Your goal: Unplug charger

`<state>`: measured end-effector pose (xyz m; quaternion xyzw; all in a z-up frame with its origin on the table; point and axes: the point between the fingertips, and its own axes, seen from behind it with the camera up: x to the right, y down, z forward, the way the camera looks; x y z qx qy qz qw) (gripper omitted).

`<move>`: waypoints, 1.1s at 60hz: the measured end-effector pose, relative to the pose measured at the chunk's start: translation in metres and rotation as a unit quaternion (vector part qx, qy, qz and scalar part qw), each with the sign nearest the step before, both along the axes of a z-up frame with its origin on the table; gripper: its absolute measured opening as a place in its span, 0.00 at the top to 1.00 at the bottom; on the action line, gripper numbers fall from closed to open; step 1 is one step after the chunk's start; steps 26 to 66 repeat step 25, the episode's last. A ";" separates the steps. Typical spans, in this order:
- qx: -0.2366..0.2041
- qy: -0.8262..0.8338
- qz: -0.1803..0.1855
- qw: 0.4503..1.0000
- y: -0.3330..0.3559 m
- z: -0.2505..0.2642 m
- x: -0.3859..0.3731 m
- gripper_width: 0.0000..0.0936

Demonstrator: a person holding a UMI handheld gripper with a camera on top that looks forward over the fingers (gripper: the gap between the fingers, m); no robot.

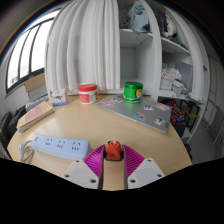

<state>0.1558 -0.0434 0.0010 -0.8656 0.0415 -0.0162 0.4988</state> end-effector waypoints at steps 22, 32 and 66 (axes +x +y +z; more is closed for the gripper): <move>-0.003 0.039 0.008 0.999 -0.016 0.003 0.010 0.10; 0.003 0.054 0.014 0.998 -0.024 0.009 0.011 0.10; 0.003 0.054 0.014 0.998 -0.024 0.009 0.011 0.10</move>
